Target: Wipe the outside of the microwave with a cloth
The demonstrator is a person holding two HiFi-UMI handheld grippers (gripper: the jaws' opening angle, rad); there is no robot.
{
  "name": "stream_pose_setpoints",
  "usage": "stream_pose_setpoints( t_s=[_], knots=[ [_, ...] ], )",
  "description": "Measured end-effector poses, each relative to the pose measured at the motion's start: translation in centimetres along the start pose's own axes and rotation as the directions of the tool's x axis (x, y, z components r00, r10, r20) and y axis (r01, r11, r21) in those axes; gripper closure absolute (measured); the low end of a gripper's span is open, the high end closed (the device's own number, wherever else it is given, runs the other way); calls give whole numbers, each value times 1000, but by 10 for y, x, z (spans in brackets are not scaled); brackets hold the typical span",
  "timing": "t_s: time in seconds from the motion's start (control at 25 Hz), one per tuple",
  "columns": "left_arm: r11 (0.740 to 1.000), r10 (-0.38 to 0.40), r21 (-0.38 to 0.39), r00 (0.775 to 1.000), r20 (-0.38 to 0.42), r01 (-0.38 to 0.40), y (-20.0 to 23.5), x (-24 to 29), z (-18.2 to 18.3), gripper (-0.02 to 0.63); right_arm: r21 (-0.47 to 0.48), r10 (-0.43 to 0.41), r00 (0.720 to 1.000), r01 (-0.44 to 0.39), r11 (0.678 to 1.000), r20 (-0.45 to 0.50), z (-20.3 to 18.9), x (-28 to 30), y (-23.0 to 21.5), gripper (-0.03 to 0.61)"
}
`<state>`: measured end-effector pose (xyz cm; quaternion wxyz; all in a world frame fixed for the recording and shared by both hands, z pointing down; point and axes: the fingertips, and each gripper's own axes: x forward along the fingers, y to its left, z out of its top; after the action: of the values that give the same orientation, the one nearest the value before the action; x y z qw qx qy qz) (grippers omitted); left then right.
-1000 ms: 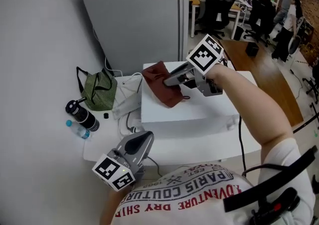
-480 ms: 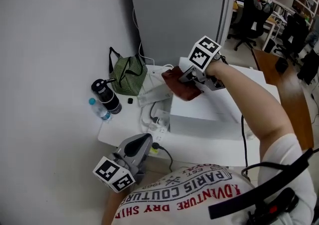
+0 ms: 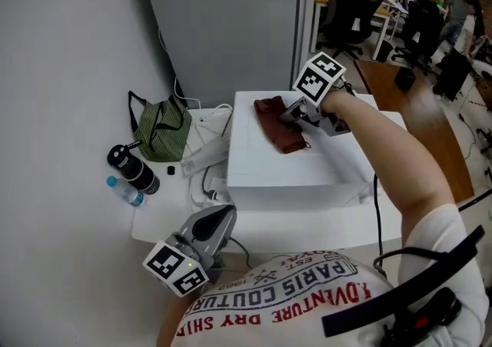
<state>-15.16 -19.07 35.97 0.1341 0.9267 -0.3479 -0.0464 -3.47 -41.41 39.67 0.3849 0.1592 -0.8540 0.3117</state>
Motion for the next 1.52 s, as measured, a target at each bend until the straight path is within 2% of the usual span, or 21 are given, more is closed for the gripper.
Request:
stream_pose_setpoints(
  t_s=[0.16,0.28,0.56,0.68,0.88,0.96,1.04,1.16,1.28,1.52],
  knots=[
    [995,-98,4,995,-19,98,-19,41,-4,614,82,-57,998,53,995,38,-41,-46,-36,543],
    [983,-181,4,983,-30,181,-35,73,-5,614,164,-114,990,100,981,78,-79,-87,-63,542],
    [929,-370,-10,927,-57,370,-82,131,-10,614,343,-234,960,170,924,154,-168,-173,-111,541],
    [914,-405,-18,913,-59,404,-98,145,-14,614,388,-279,945,195,901,172,-199,-202,-121,541],
    [906,-423,-29,903,-73,422,-109,156,-17,614,433,-273,933,151,889,235,-212,-214,-125,541],
    [909,-418,-26,905,-78,417,-111,156,-16,614,419,-272,930,150,896,248,-209,-217,-122,543],
    [920,-393,-20,916,-81,392,-105,153,-14,614,367,-251,932,144,919,262,-194,-216,-112,543],
    [938,-348,-32,936,-59,346,-90,144,-9,614,246,-190,939,119,962,287,-150,-210,-87,543],
    [951,-307,-41,951,-36,306,-80,125,-5,614,117,-120,947,88,989,299,-96,-194,-48,543],
    [985,-169,-20,986,6,169,-46,58,2,614,-76,13,962,8,997,271,4,-116,22,543]
  ],
)
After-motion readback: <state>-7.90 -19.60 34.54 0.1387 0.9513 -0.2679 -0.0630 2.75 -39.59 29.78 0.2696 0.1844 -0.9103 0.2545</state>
